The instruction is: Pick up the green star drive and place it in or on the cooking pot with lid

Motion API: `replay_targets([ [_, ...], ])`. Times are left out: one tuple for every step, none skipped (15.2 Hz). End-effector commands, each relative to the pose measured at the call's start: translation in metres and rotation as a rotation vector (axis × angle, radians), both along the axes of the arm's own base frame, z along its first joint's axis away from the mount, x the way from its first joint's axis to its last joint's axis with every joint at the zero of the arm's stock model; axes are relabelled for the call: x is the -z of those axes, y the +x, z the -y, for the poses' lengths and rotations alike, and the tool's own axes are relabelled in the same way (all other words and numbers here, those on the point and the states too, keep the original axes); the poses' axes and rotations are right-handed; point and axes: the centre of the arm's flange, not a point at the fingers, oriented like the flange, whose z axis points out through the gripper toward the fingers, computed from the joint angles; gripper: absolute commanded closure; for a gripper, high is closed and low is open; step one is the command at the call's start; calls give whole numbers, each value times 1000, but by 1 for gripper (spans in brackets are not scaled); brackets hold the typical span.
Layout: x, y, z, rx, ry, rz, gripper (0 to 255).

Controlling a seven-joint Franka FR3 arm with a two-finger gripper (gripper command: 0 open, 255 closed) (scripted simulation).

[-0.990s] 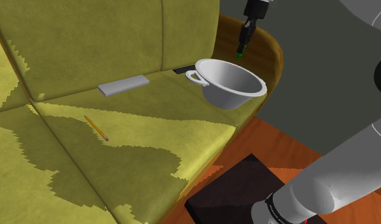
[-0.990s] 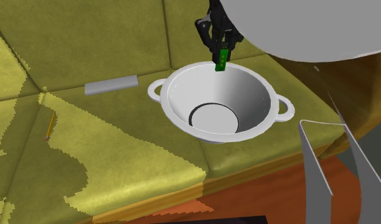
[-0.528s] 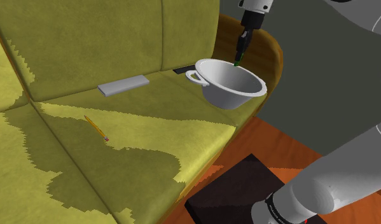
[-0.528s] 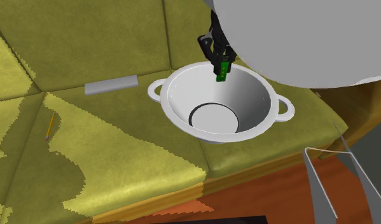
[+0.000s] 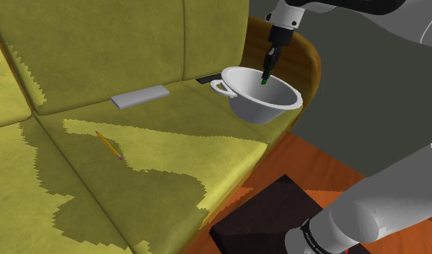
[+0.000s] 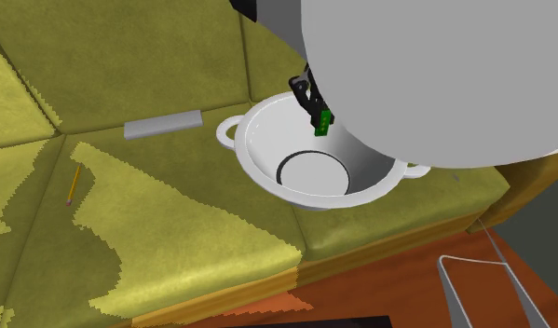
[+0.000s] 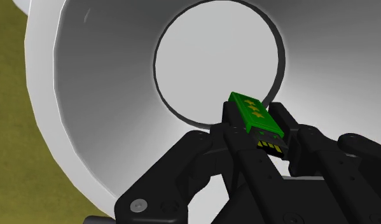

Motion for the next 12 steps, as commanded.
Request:
replay_targets([
  [1, 0, 0, 0, 0, 1, 255],
  [1, 0, 0, 0, 0, 1, 255],
  [1, 0, 0, 0, 0, 1, 255],
  [1, 0, 0, 0, 0, 1, 255],
  [1, 0, 0, 0, 0, 1, 255],
  [1, 0, 0, 0, 0, 0, 255],
  [1, 0, 0, 0, 0, 0, 0],
  [1, 0, 0, 0, 0, 0, 0],
  [1, 0, 0, 0, 0, 0, 0],
  [1, 0, 0, 0, 0, 0, 0],
  [1, 0, 0, 0, 0, 0, 0],
  [1, 0, 0, 0, 0, 0, 0],
])
